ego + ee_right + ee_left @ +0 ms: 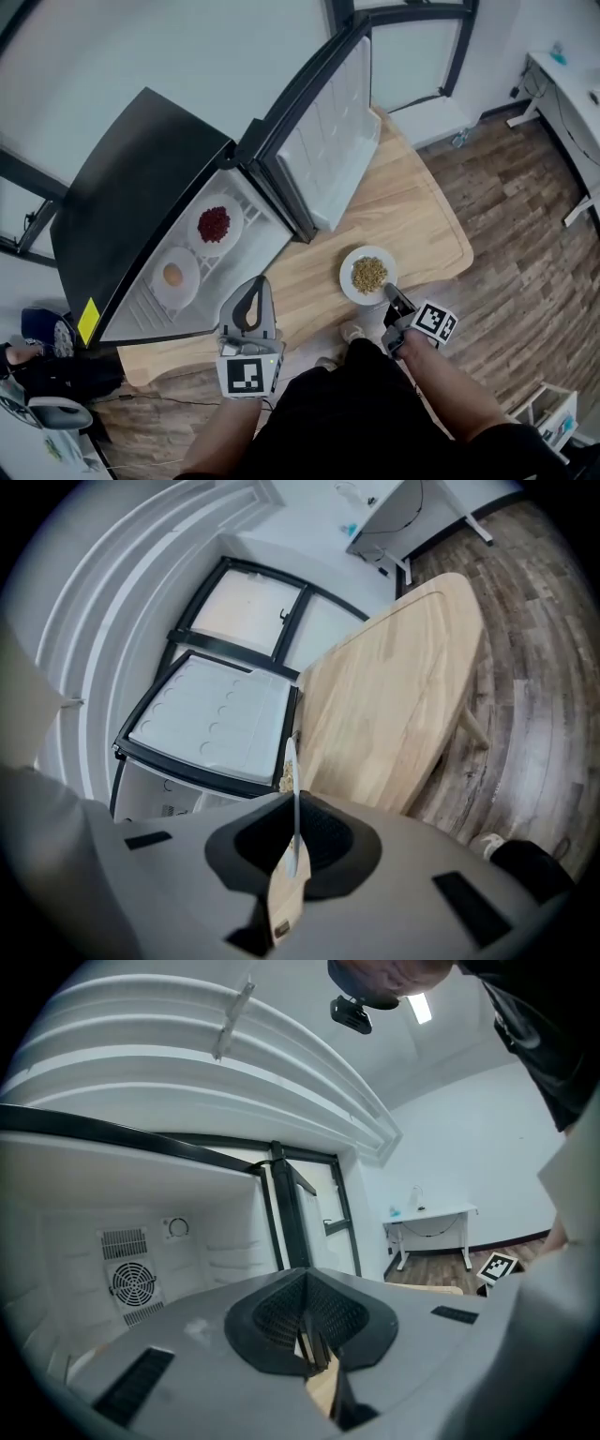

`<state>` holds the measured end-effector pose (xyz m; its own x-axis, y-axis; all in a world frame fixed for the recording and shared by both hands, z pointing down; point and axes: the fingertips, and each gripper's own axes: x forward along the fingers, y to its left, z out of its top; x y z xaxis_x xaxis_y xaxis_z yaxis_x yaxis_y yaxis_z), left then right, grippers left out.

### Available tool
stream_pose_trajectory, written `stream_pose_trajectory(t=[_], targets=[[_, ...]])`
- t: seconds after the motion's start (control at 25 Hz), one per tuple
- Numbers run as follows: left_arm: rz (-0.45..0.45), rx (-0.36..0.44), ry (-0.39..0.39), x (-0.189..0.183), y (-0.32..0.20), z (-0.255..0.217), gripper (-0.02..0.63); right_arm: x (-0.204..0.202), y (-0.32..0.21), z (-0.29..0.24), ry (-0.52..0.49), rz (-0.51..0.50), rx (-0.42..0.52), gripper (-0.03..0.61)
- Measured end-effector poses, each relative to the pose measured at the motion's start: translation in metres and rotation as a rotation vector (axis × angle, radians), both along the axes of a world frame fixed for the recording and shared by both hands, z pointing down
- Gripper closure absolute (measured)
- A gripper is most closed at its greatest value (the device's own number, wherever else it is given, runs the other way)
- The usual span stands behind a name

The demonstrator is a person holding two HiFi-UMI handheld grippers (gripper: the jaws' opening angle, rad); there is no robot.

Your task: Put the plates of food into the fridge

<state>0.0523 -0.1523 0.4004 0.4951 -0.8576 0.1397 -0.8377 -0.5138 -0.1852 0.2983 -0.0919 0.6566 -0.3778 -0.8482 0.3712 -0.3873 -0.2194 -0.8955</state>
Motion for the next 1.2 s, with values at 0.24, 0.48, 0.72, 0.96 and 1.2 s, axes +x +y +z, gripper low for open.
stream_pose_trajectory(t=[0.24,0.48,0.72,0.96,1.2], targets=[[-0.117,0.040,0.016,-0.049,0.010,-0.011,0.610,-0.037,-0.022,-0.023,0.004,-0.108,0.030,0.546],[-0.249,0.044,0.060,-0.100,0.034,-0.018,0.609,-0.087,-0.037,-0.039,-0.009,-0.254,0.064,0.546],[-0.386,0.054,0.065,-0.151,0.062,-0.021,0.609,-0.144,-0.045,-0.045,-0.019,-0.396,0.075,0.546],[-0.506,0.061,0.078,-0.194,0.088,-0.024,0.609,-0.198,-0.054,-0.051,-0.017,-0.518,0.093,0.546],[-0.608,0.059,0.055,-0.231,0.109,-0.026,0.609,-0.248,-0.062,-0.056,-0.026,-0.612,0.103,0.546]])
